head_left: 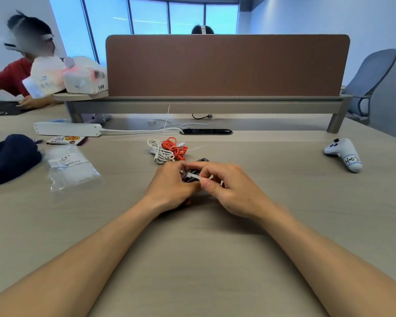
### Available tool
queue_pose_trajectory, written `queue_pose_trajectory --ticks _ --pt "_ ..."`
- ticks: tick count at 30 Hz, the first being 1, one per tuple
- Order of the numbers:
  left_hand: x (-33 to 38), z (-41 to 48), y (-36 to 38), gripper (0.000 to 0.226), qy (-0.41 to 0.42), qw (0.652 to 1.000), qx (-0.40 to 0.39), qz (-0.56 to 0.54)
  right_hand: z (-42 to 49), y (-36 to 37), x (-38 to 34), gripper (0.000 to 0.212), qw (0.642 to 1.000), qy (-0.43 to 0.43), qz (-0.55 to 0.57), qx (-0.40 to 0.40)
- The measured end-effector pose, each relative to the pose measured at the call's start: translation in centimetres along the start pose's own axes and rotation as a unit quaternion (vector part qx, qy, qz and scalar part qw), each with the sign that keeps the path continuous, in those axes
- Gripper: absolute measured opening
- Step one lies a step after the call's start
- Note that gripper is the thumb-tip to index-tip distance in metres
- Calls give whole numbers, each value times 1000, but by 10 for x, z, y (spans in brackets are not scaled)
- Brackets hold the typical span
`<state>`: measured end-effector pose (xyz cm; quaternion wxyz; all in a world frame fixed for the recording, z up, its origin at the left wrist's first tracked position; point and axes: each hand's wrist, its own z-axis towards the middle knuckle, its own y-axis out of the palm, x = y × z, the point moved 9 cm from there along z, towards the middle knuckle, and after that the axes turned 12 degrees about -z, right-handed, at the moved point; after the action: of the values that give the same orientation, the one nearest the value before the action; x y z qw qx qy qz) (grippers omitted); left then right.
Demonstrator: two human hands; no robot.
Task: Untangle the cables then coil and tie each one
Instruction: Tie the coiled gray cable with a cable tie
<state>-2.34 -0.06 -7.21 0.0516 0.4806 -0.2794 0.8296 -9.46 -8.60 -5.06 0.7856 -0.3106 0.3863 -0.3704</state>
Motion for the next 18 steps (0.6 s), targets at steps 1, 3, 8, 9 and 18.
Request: queue_pose_trajectory --ticks 1,3,8,9,18 --pt "-1 0 1 17 -3 1000 -8 6 0 0 3 18 1000 11 2 4" --pt "-4 -1 4 14 -17 999 -30 15 0 -2 15 18 999 40 10 12" --pt "-1 -3 11 4 -12 997 -70 43 -2 -3 33 18 994 98 43 18" --pt "-2 -3 12 6 -6 996 -76 46 -1 -3 32 18 993 99 54 20" --pt "2 -1 14 8 41 993 -43 100 -5 -7 30 13 946 136 291 54"
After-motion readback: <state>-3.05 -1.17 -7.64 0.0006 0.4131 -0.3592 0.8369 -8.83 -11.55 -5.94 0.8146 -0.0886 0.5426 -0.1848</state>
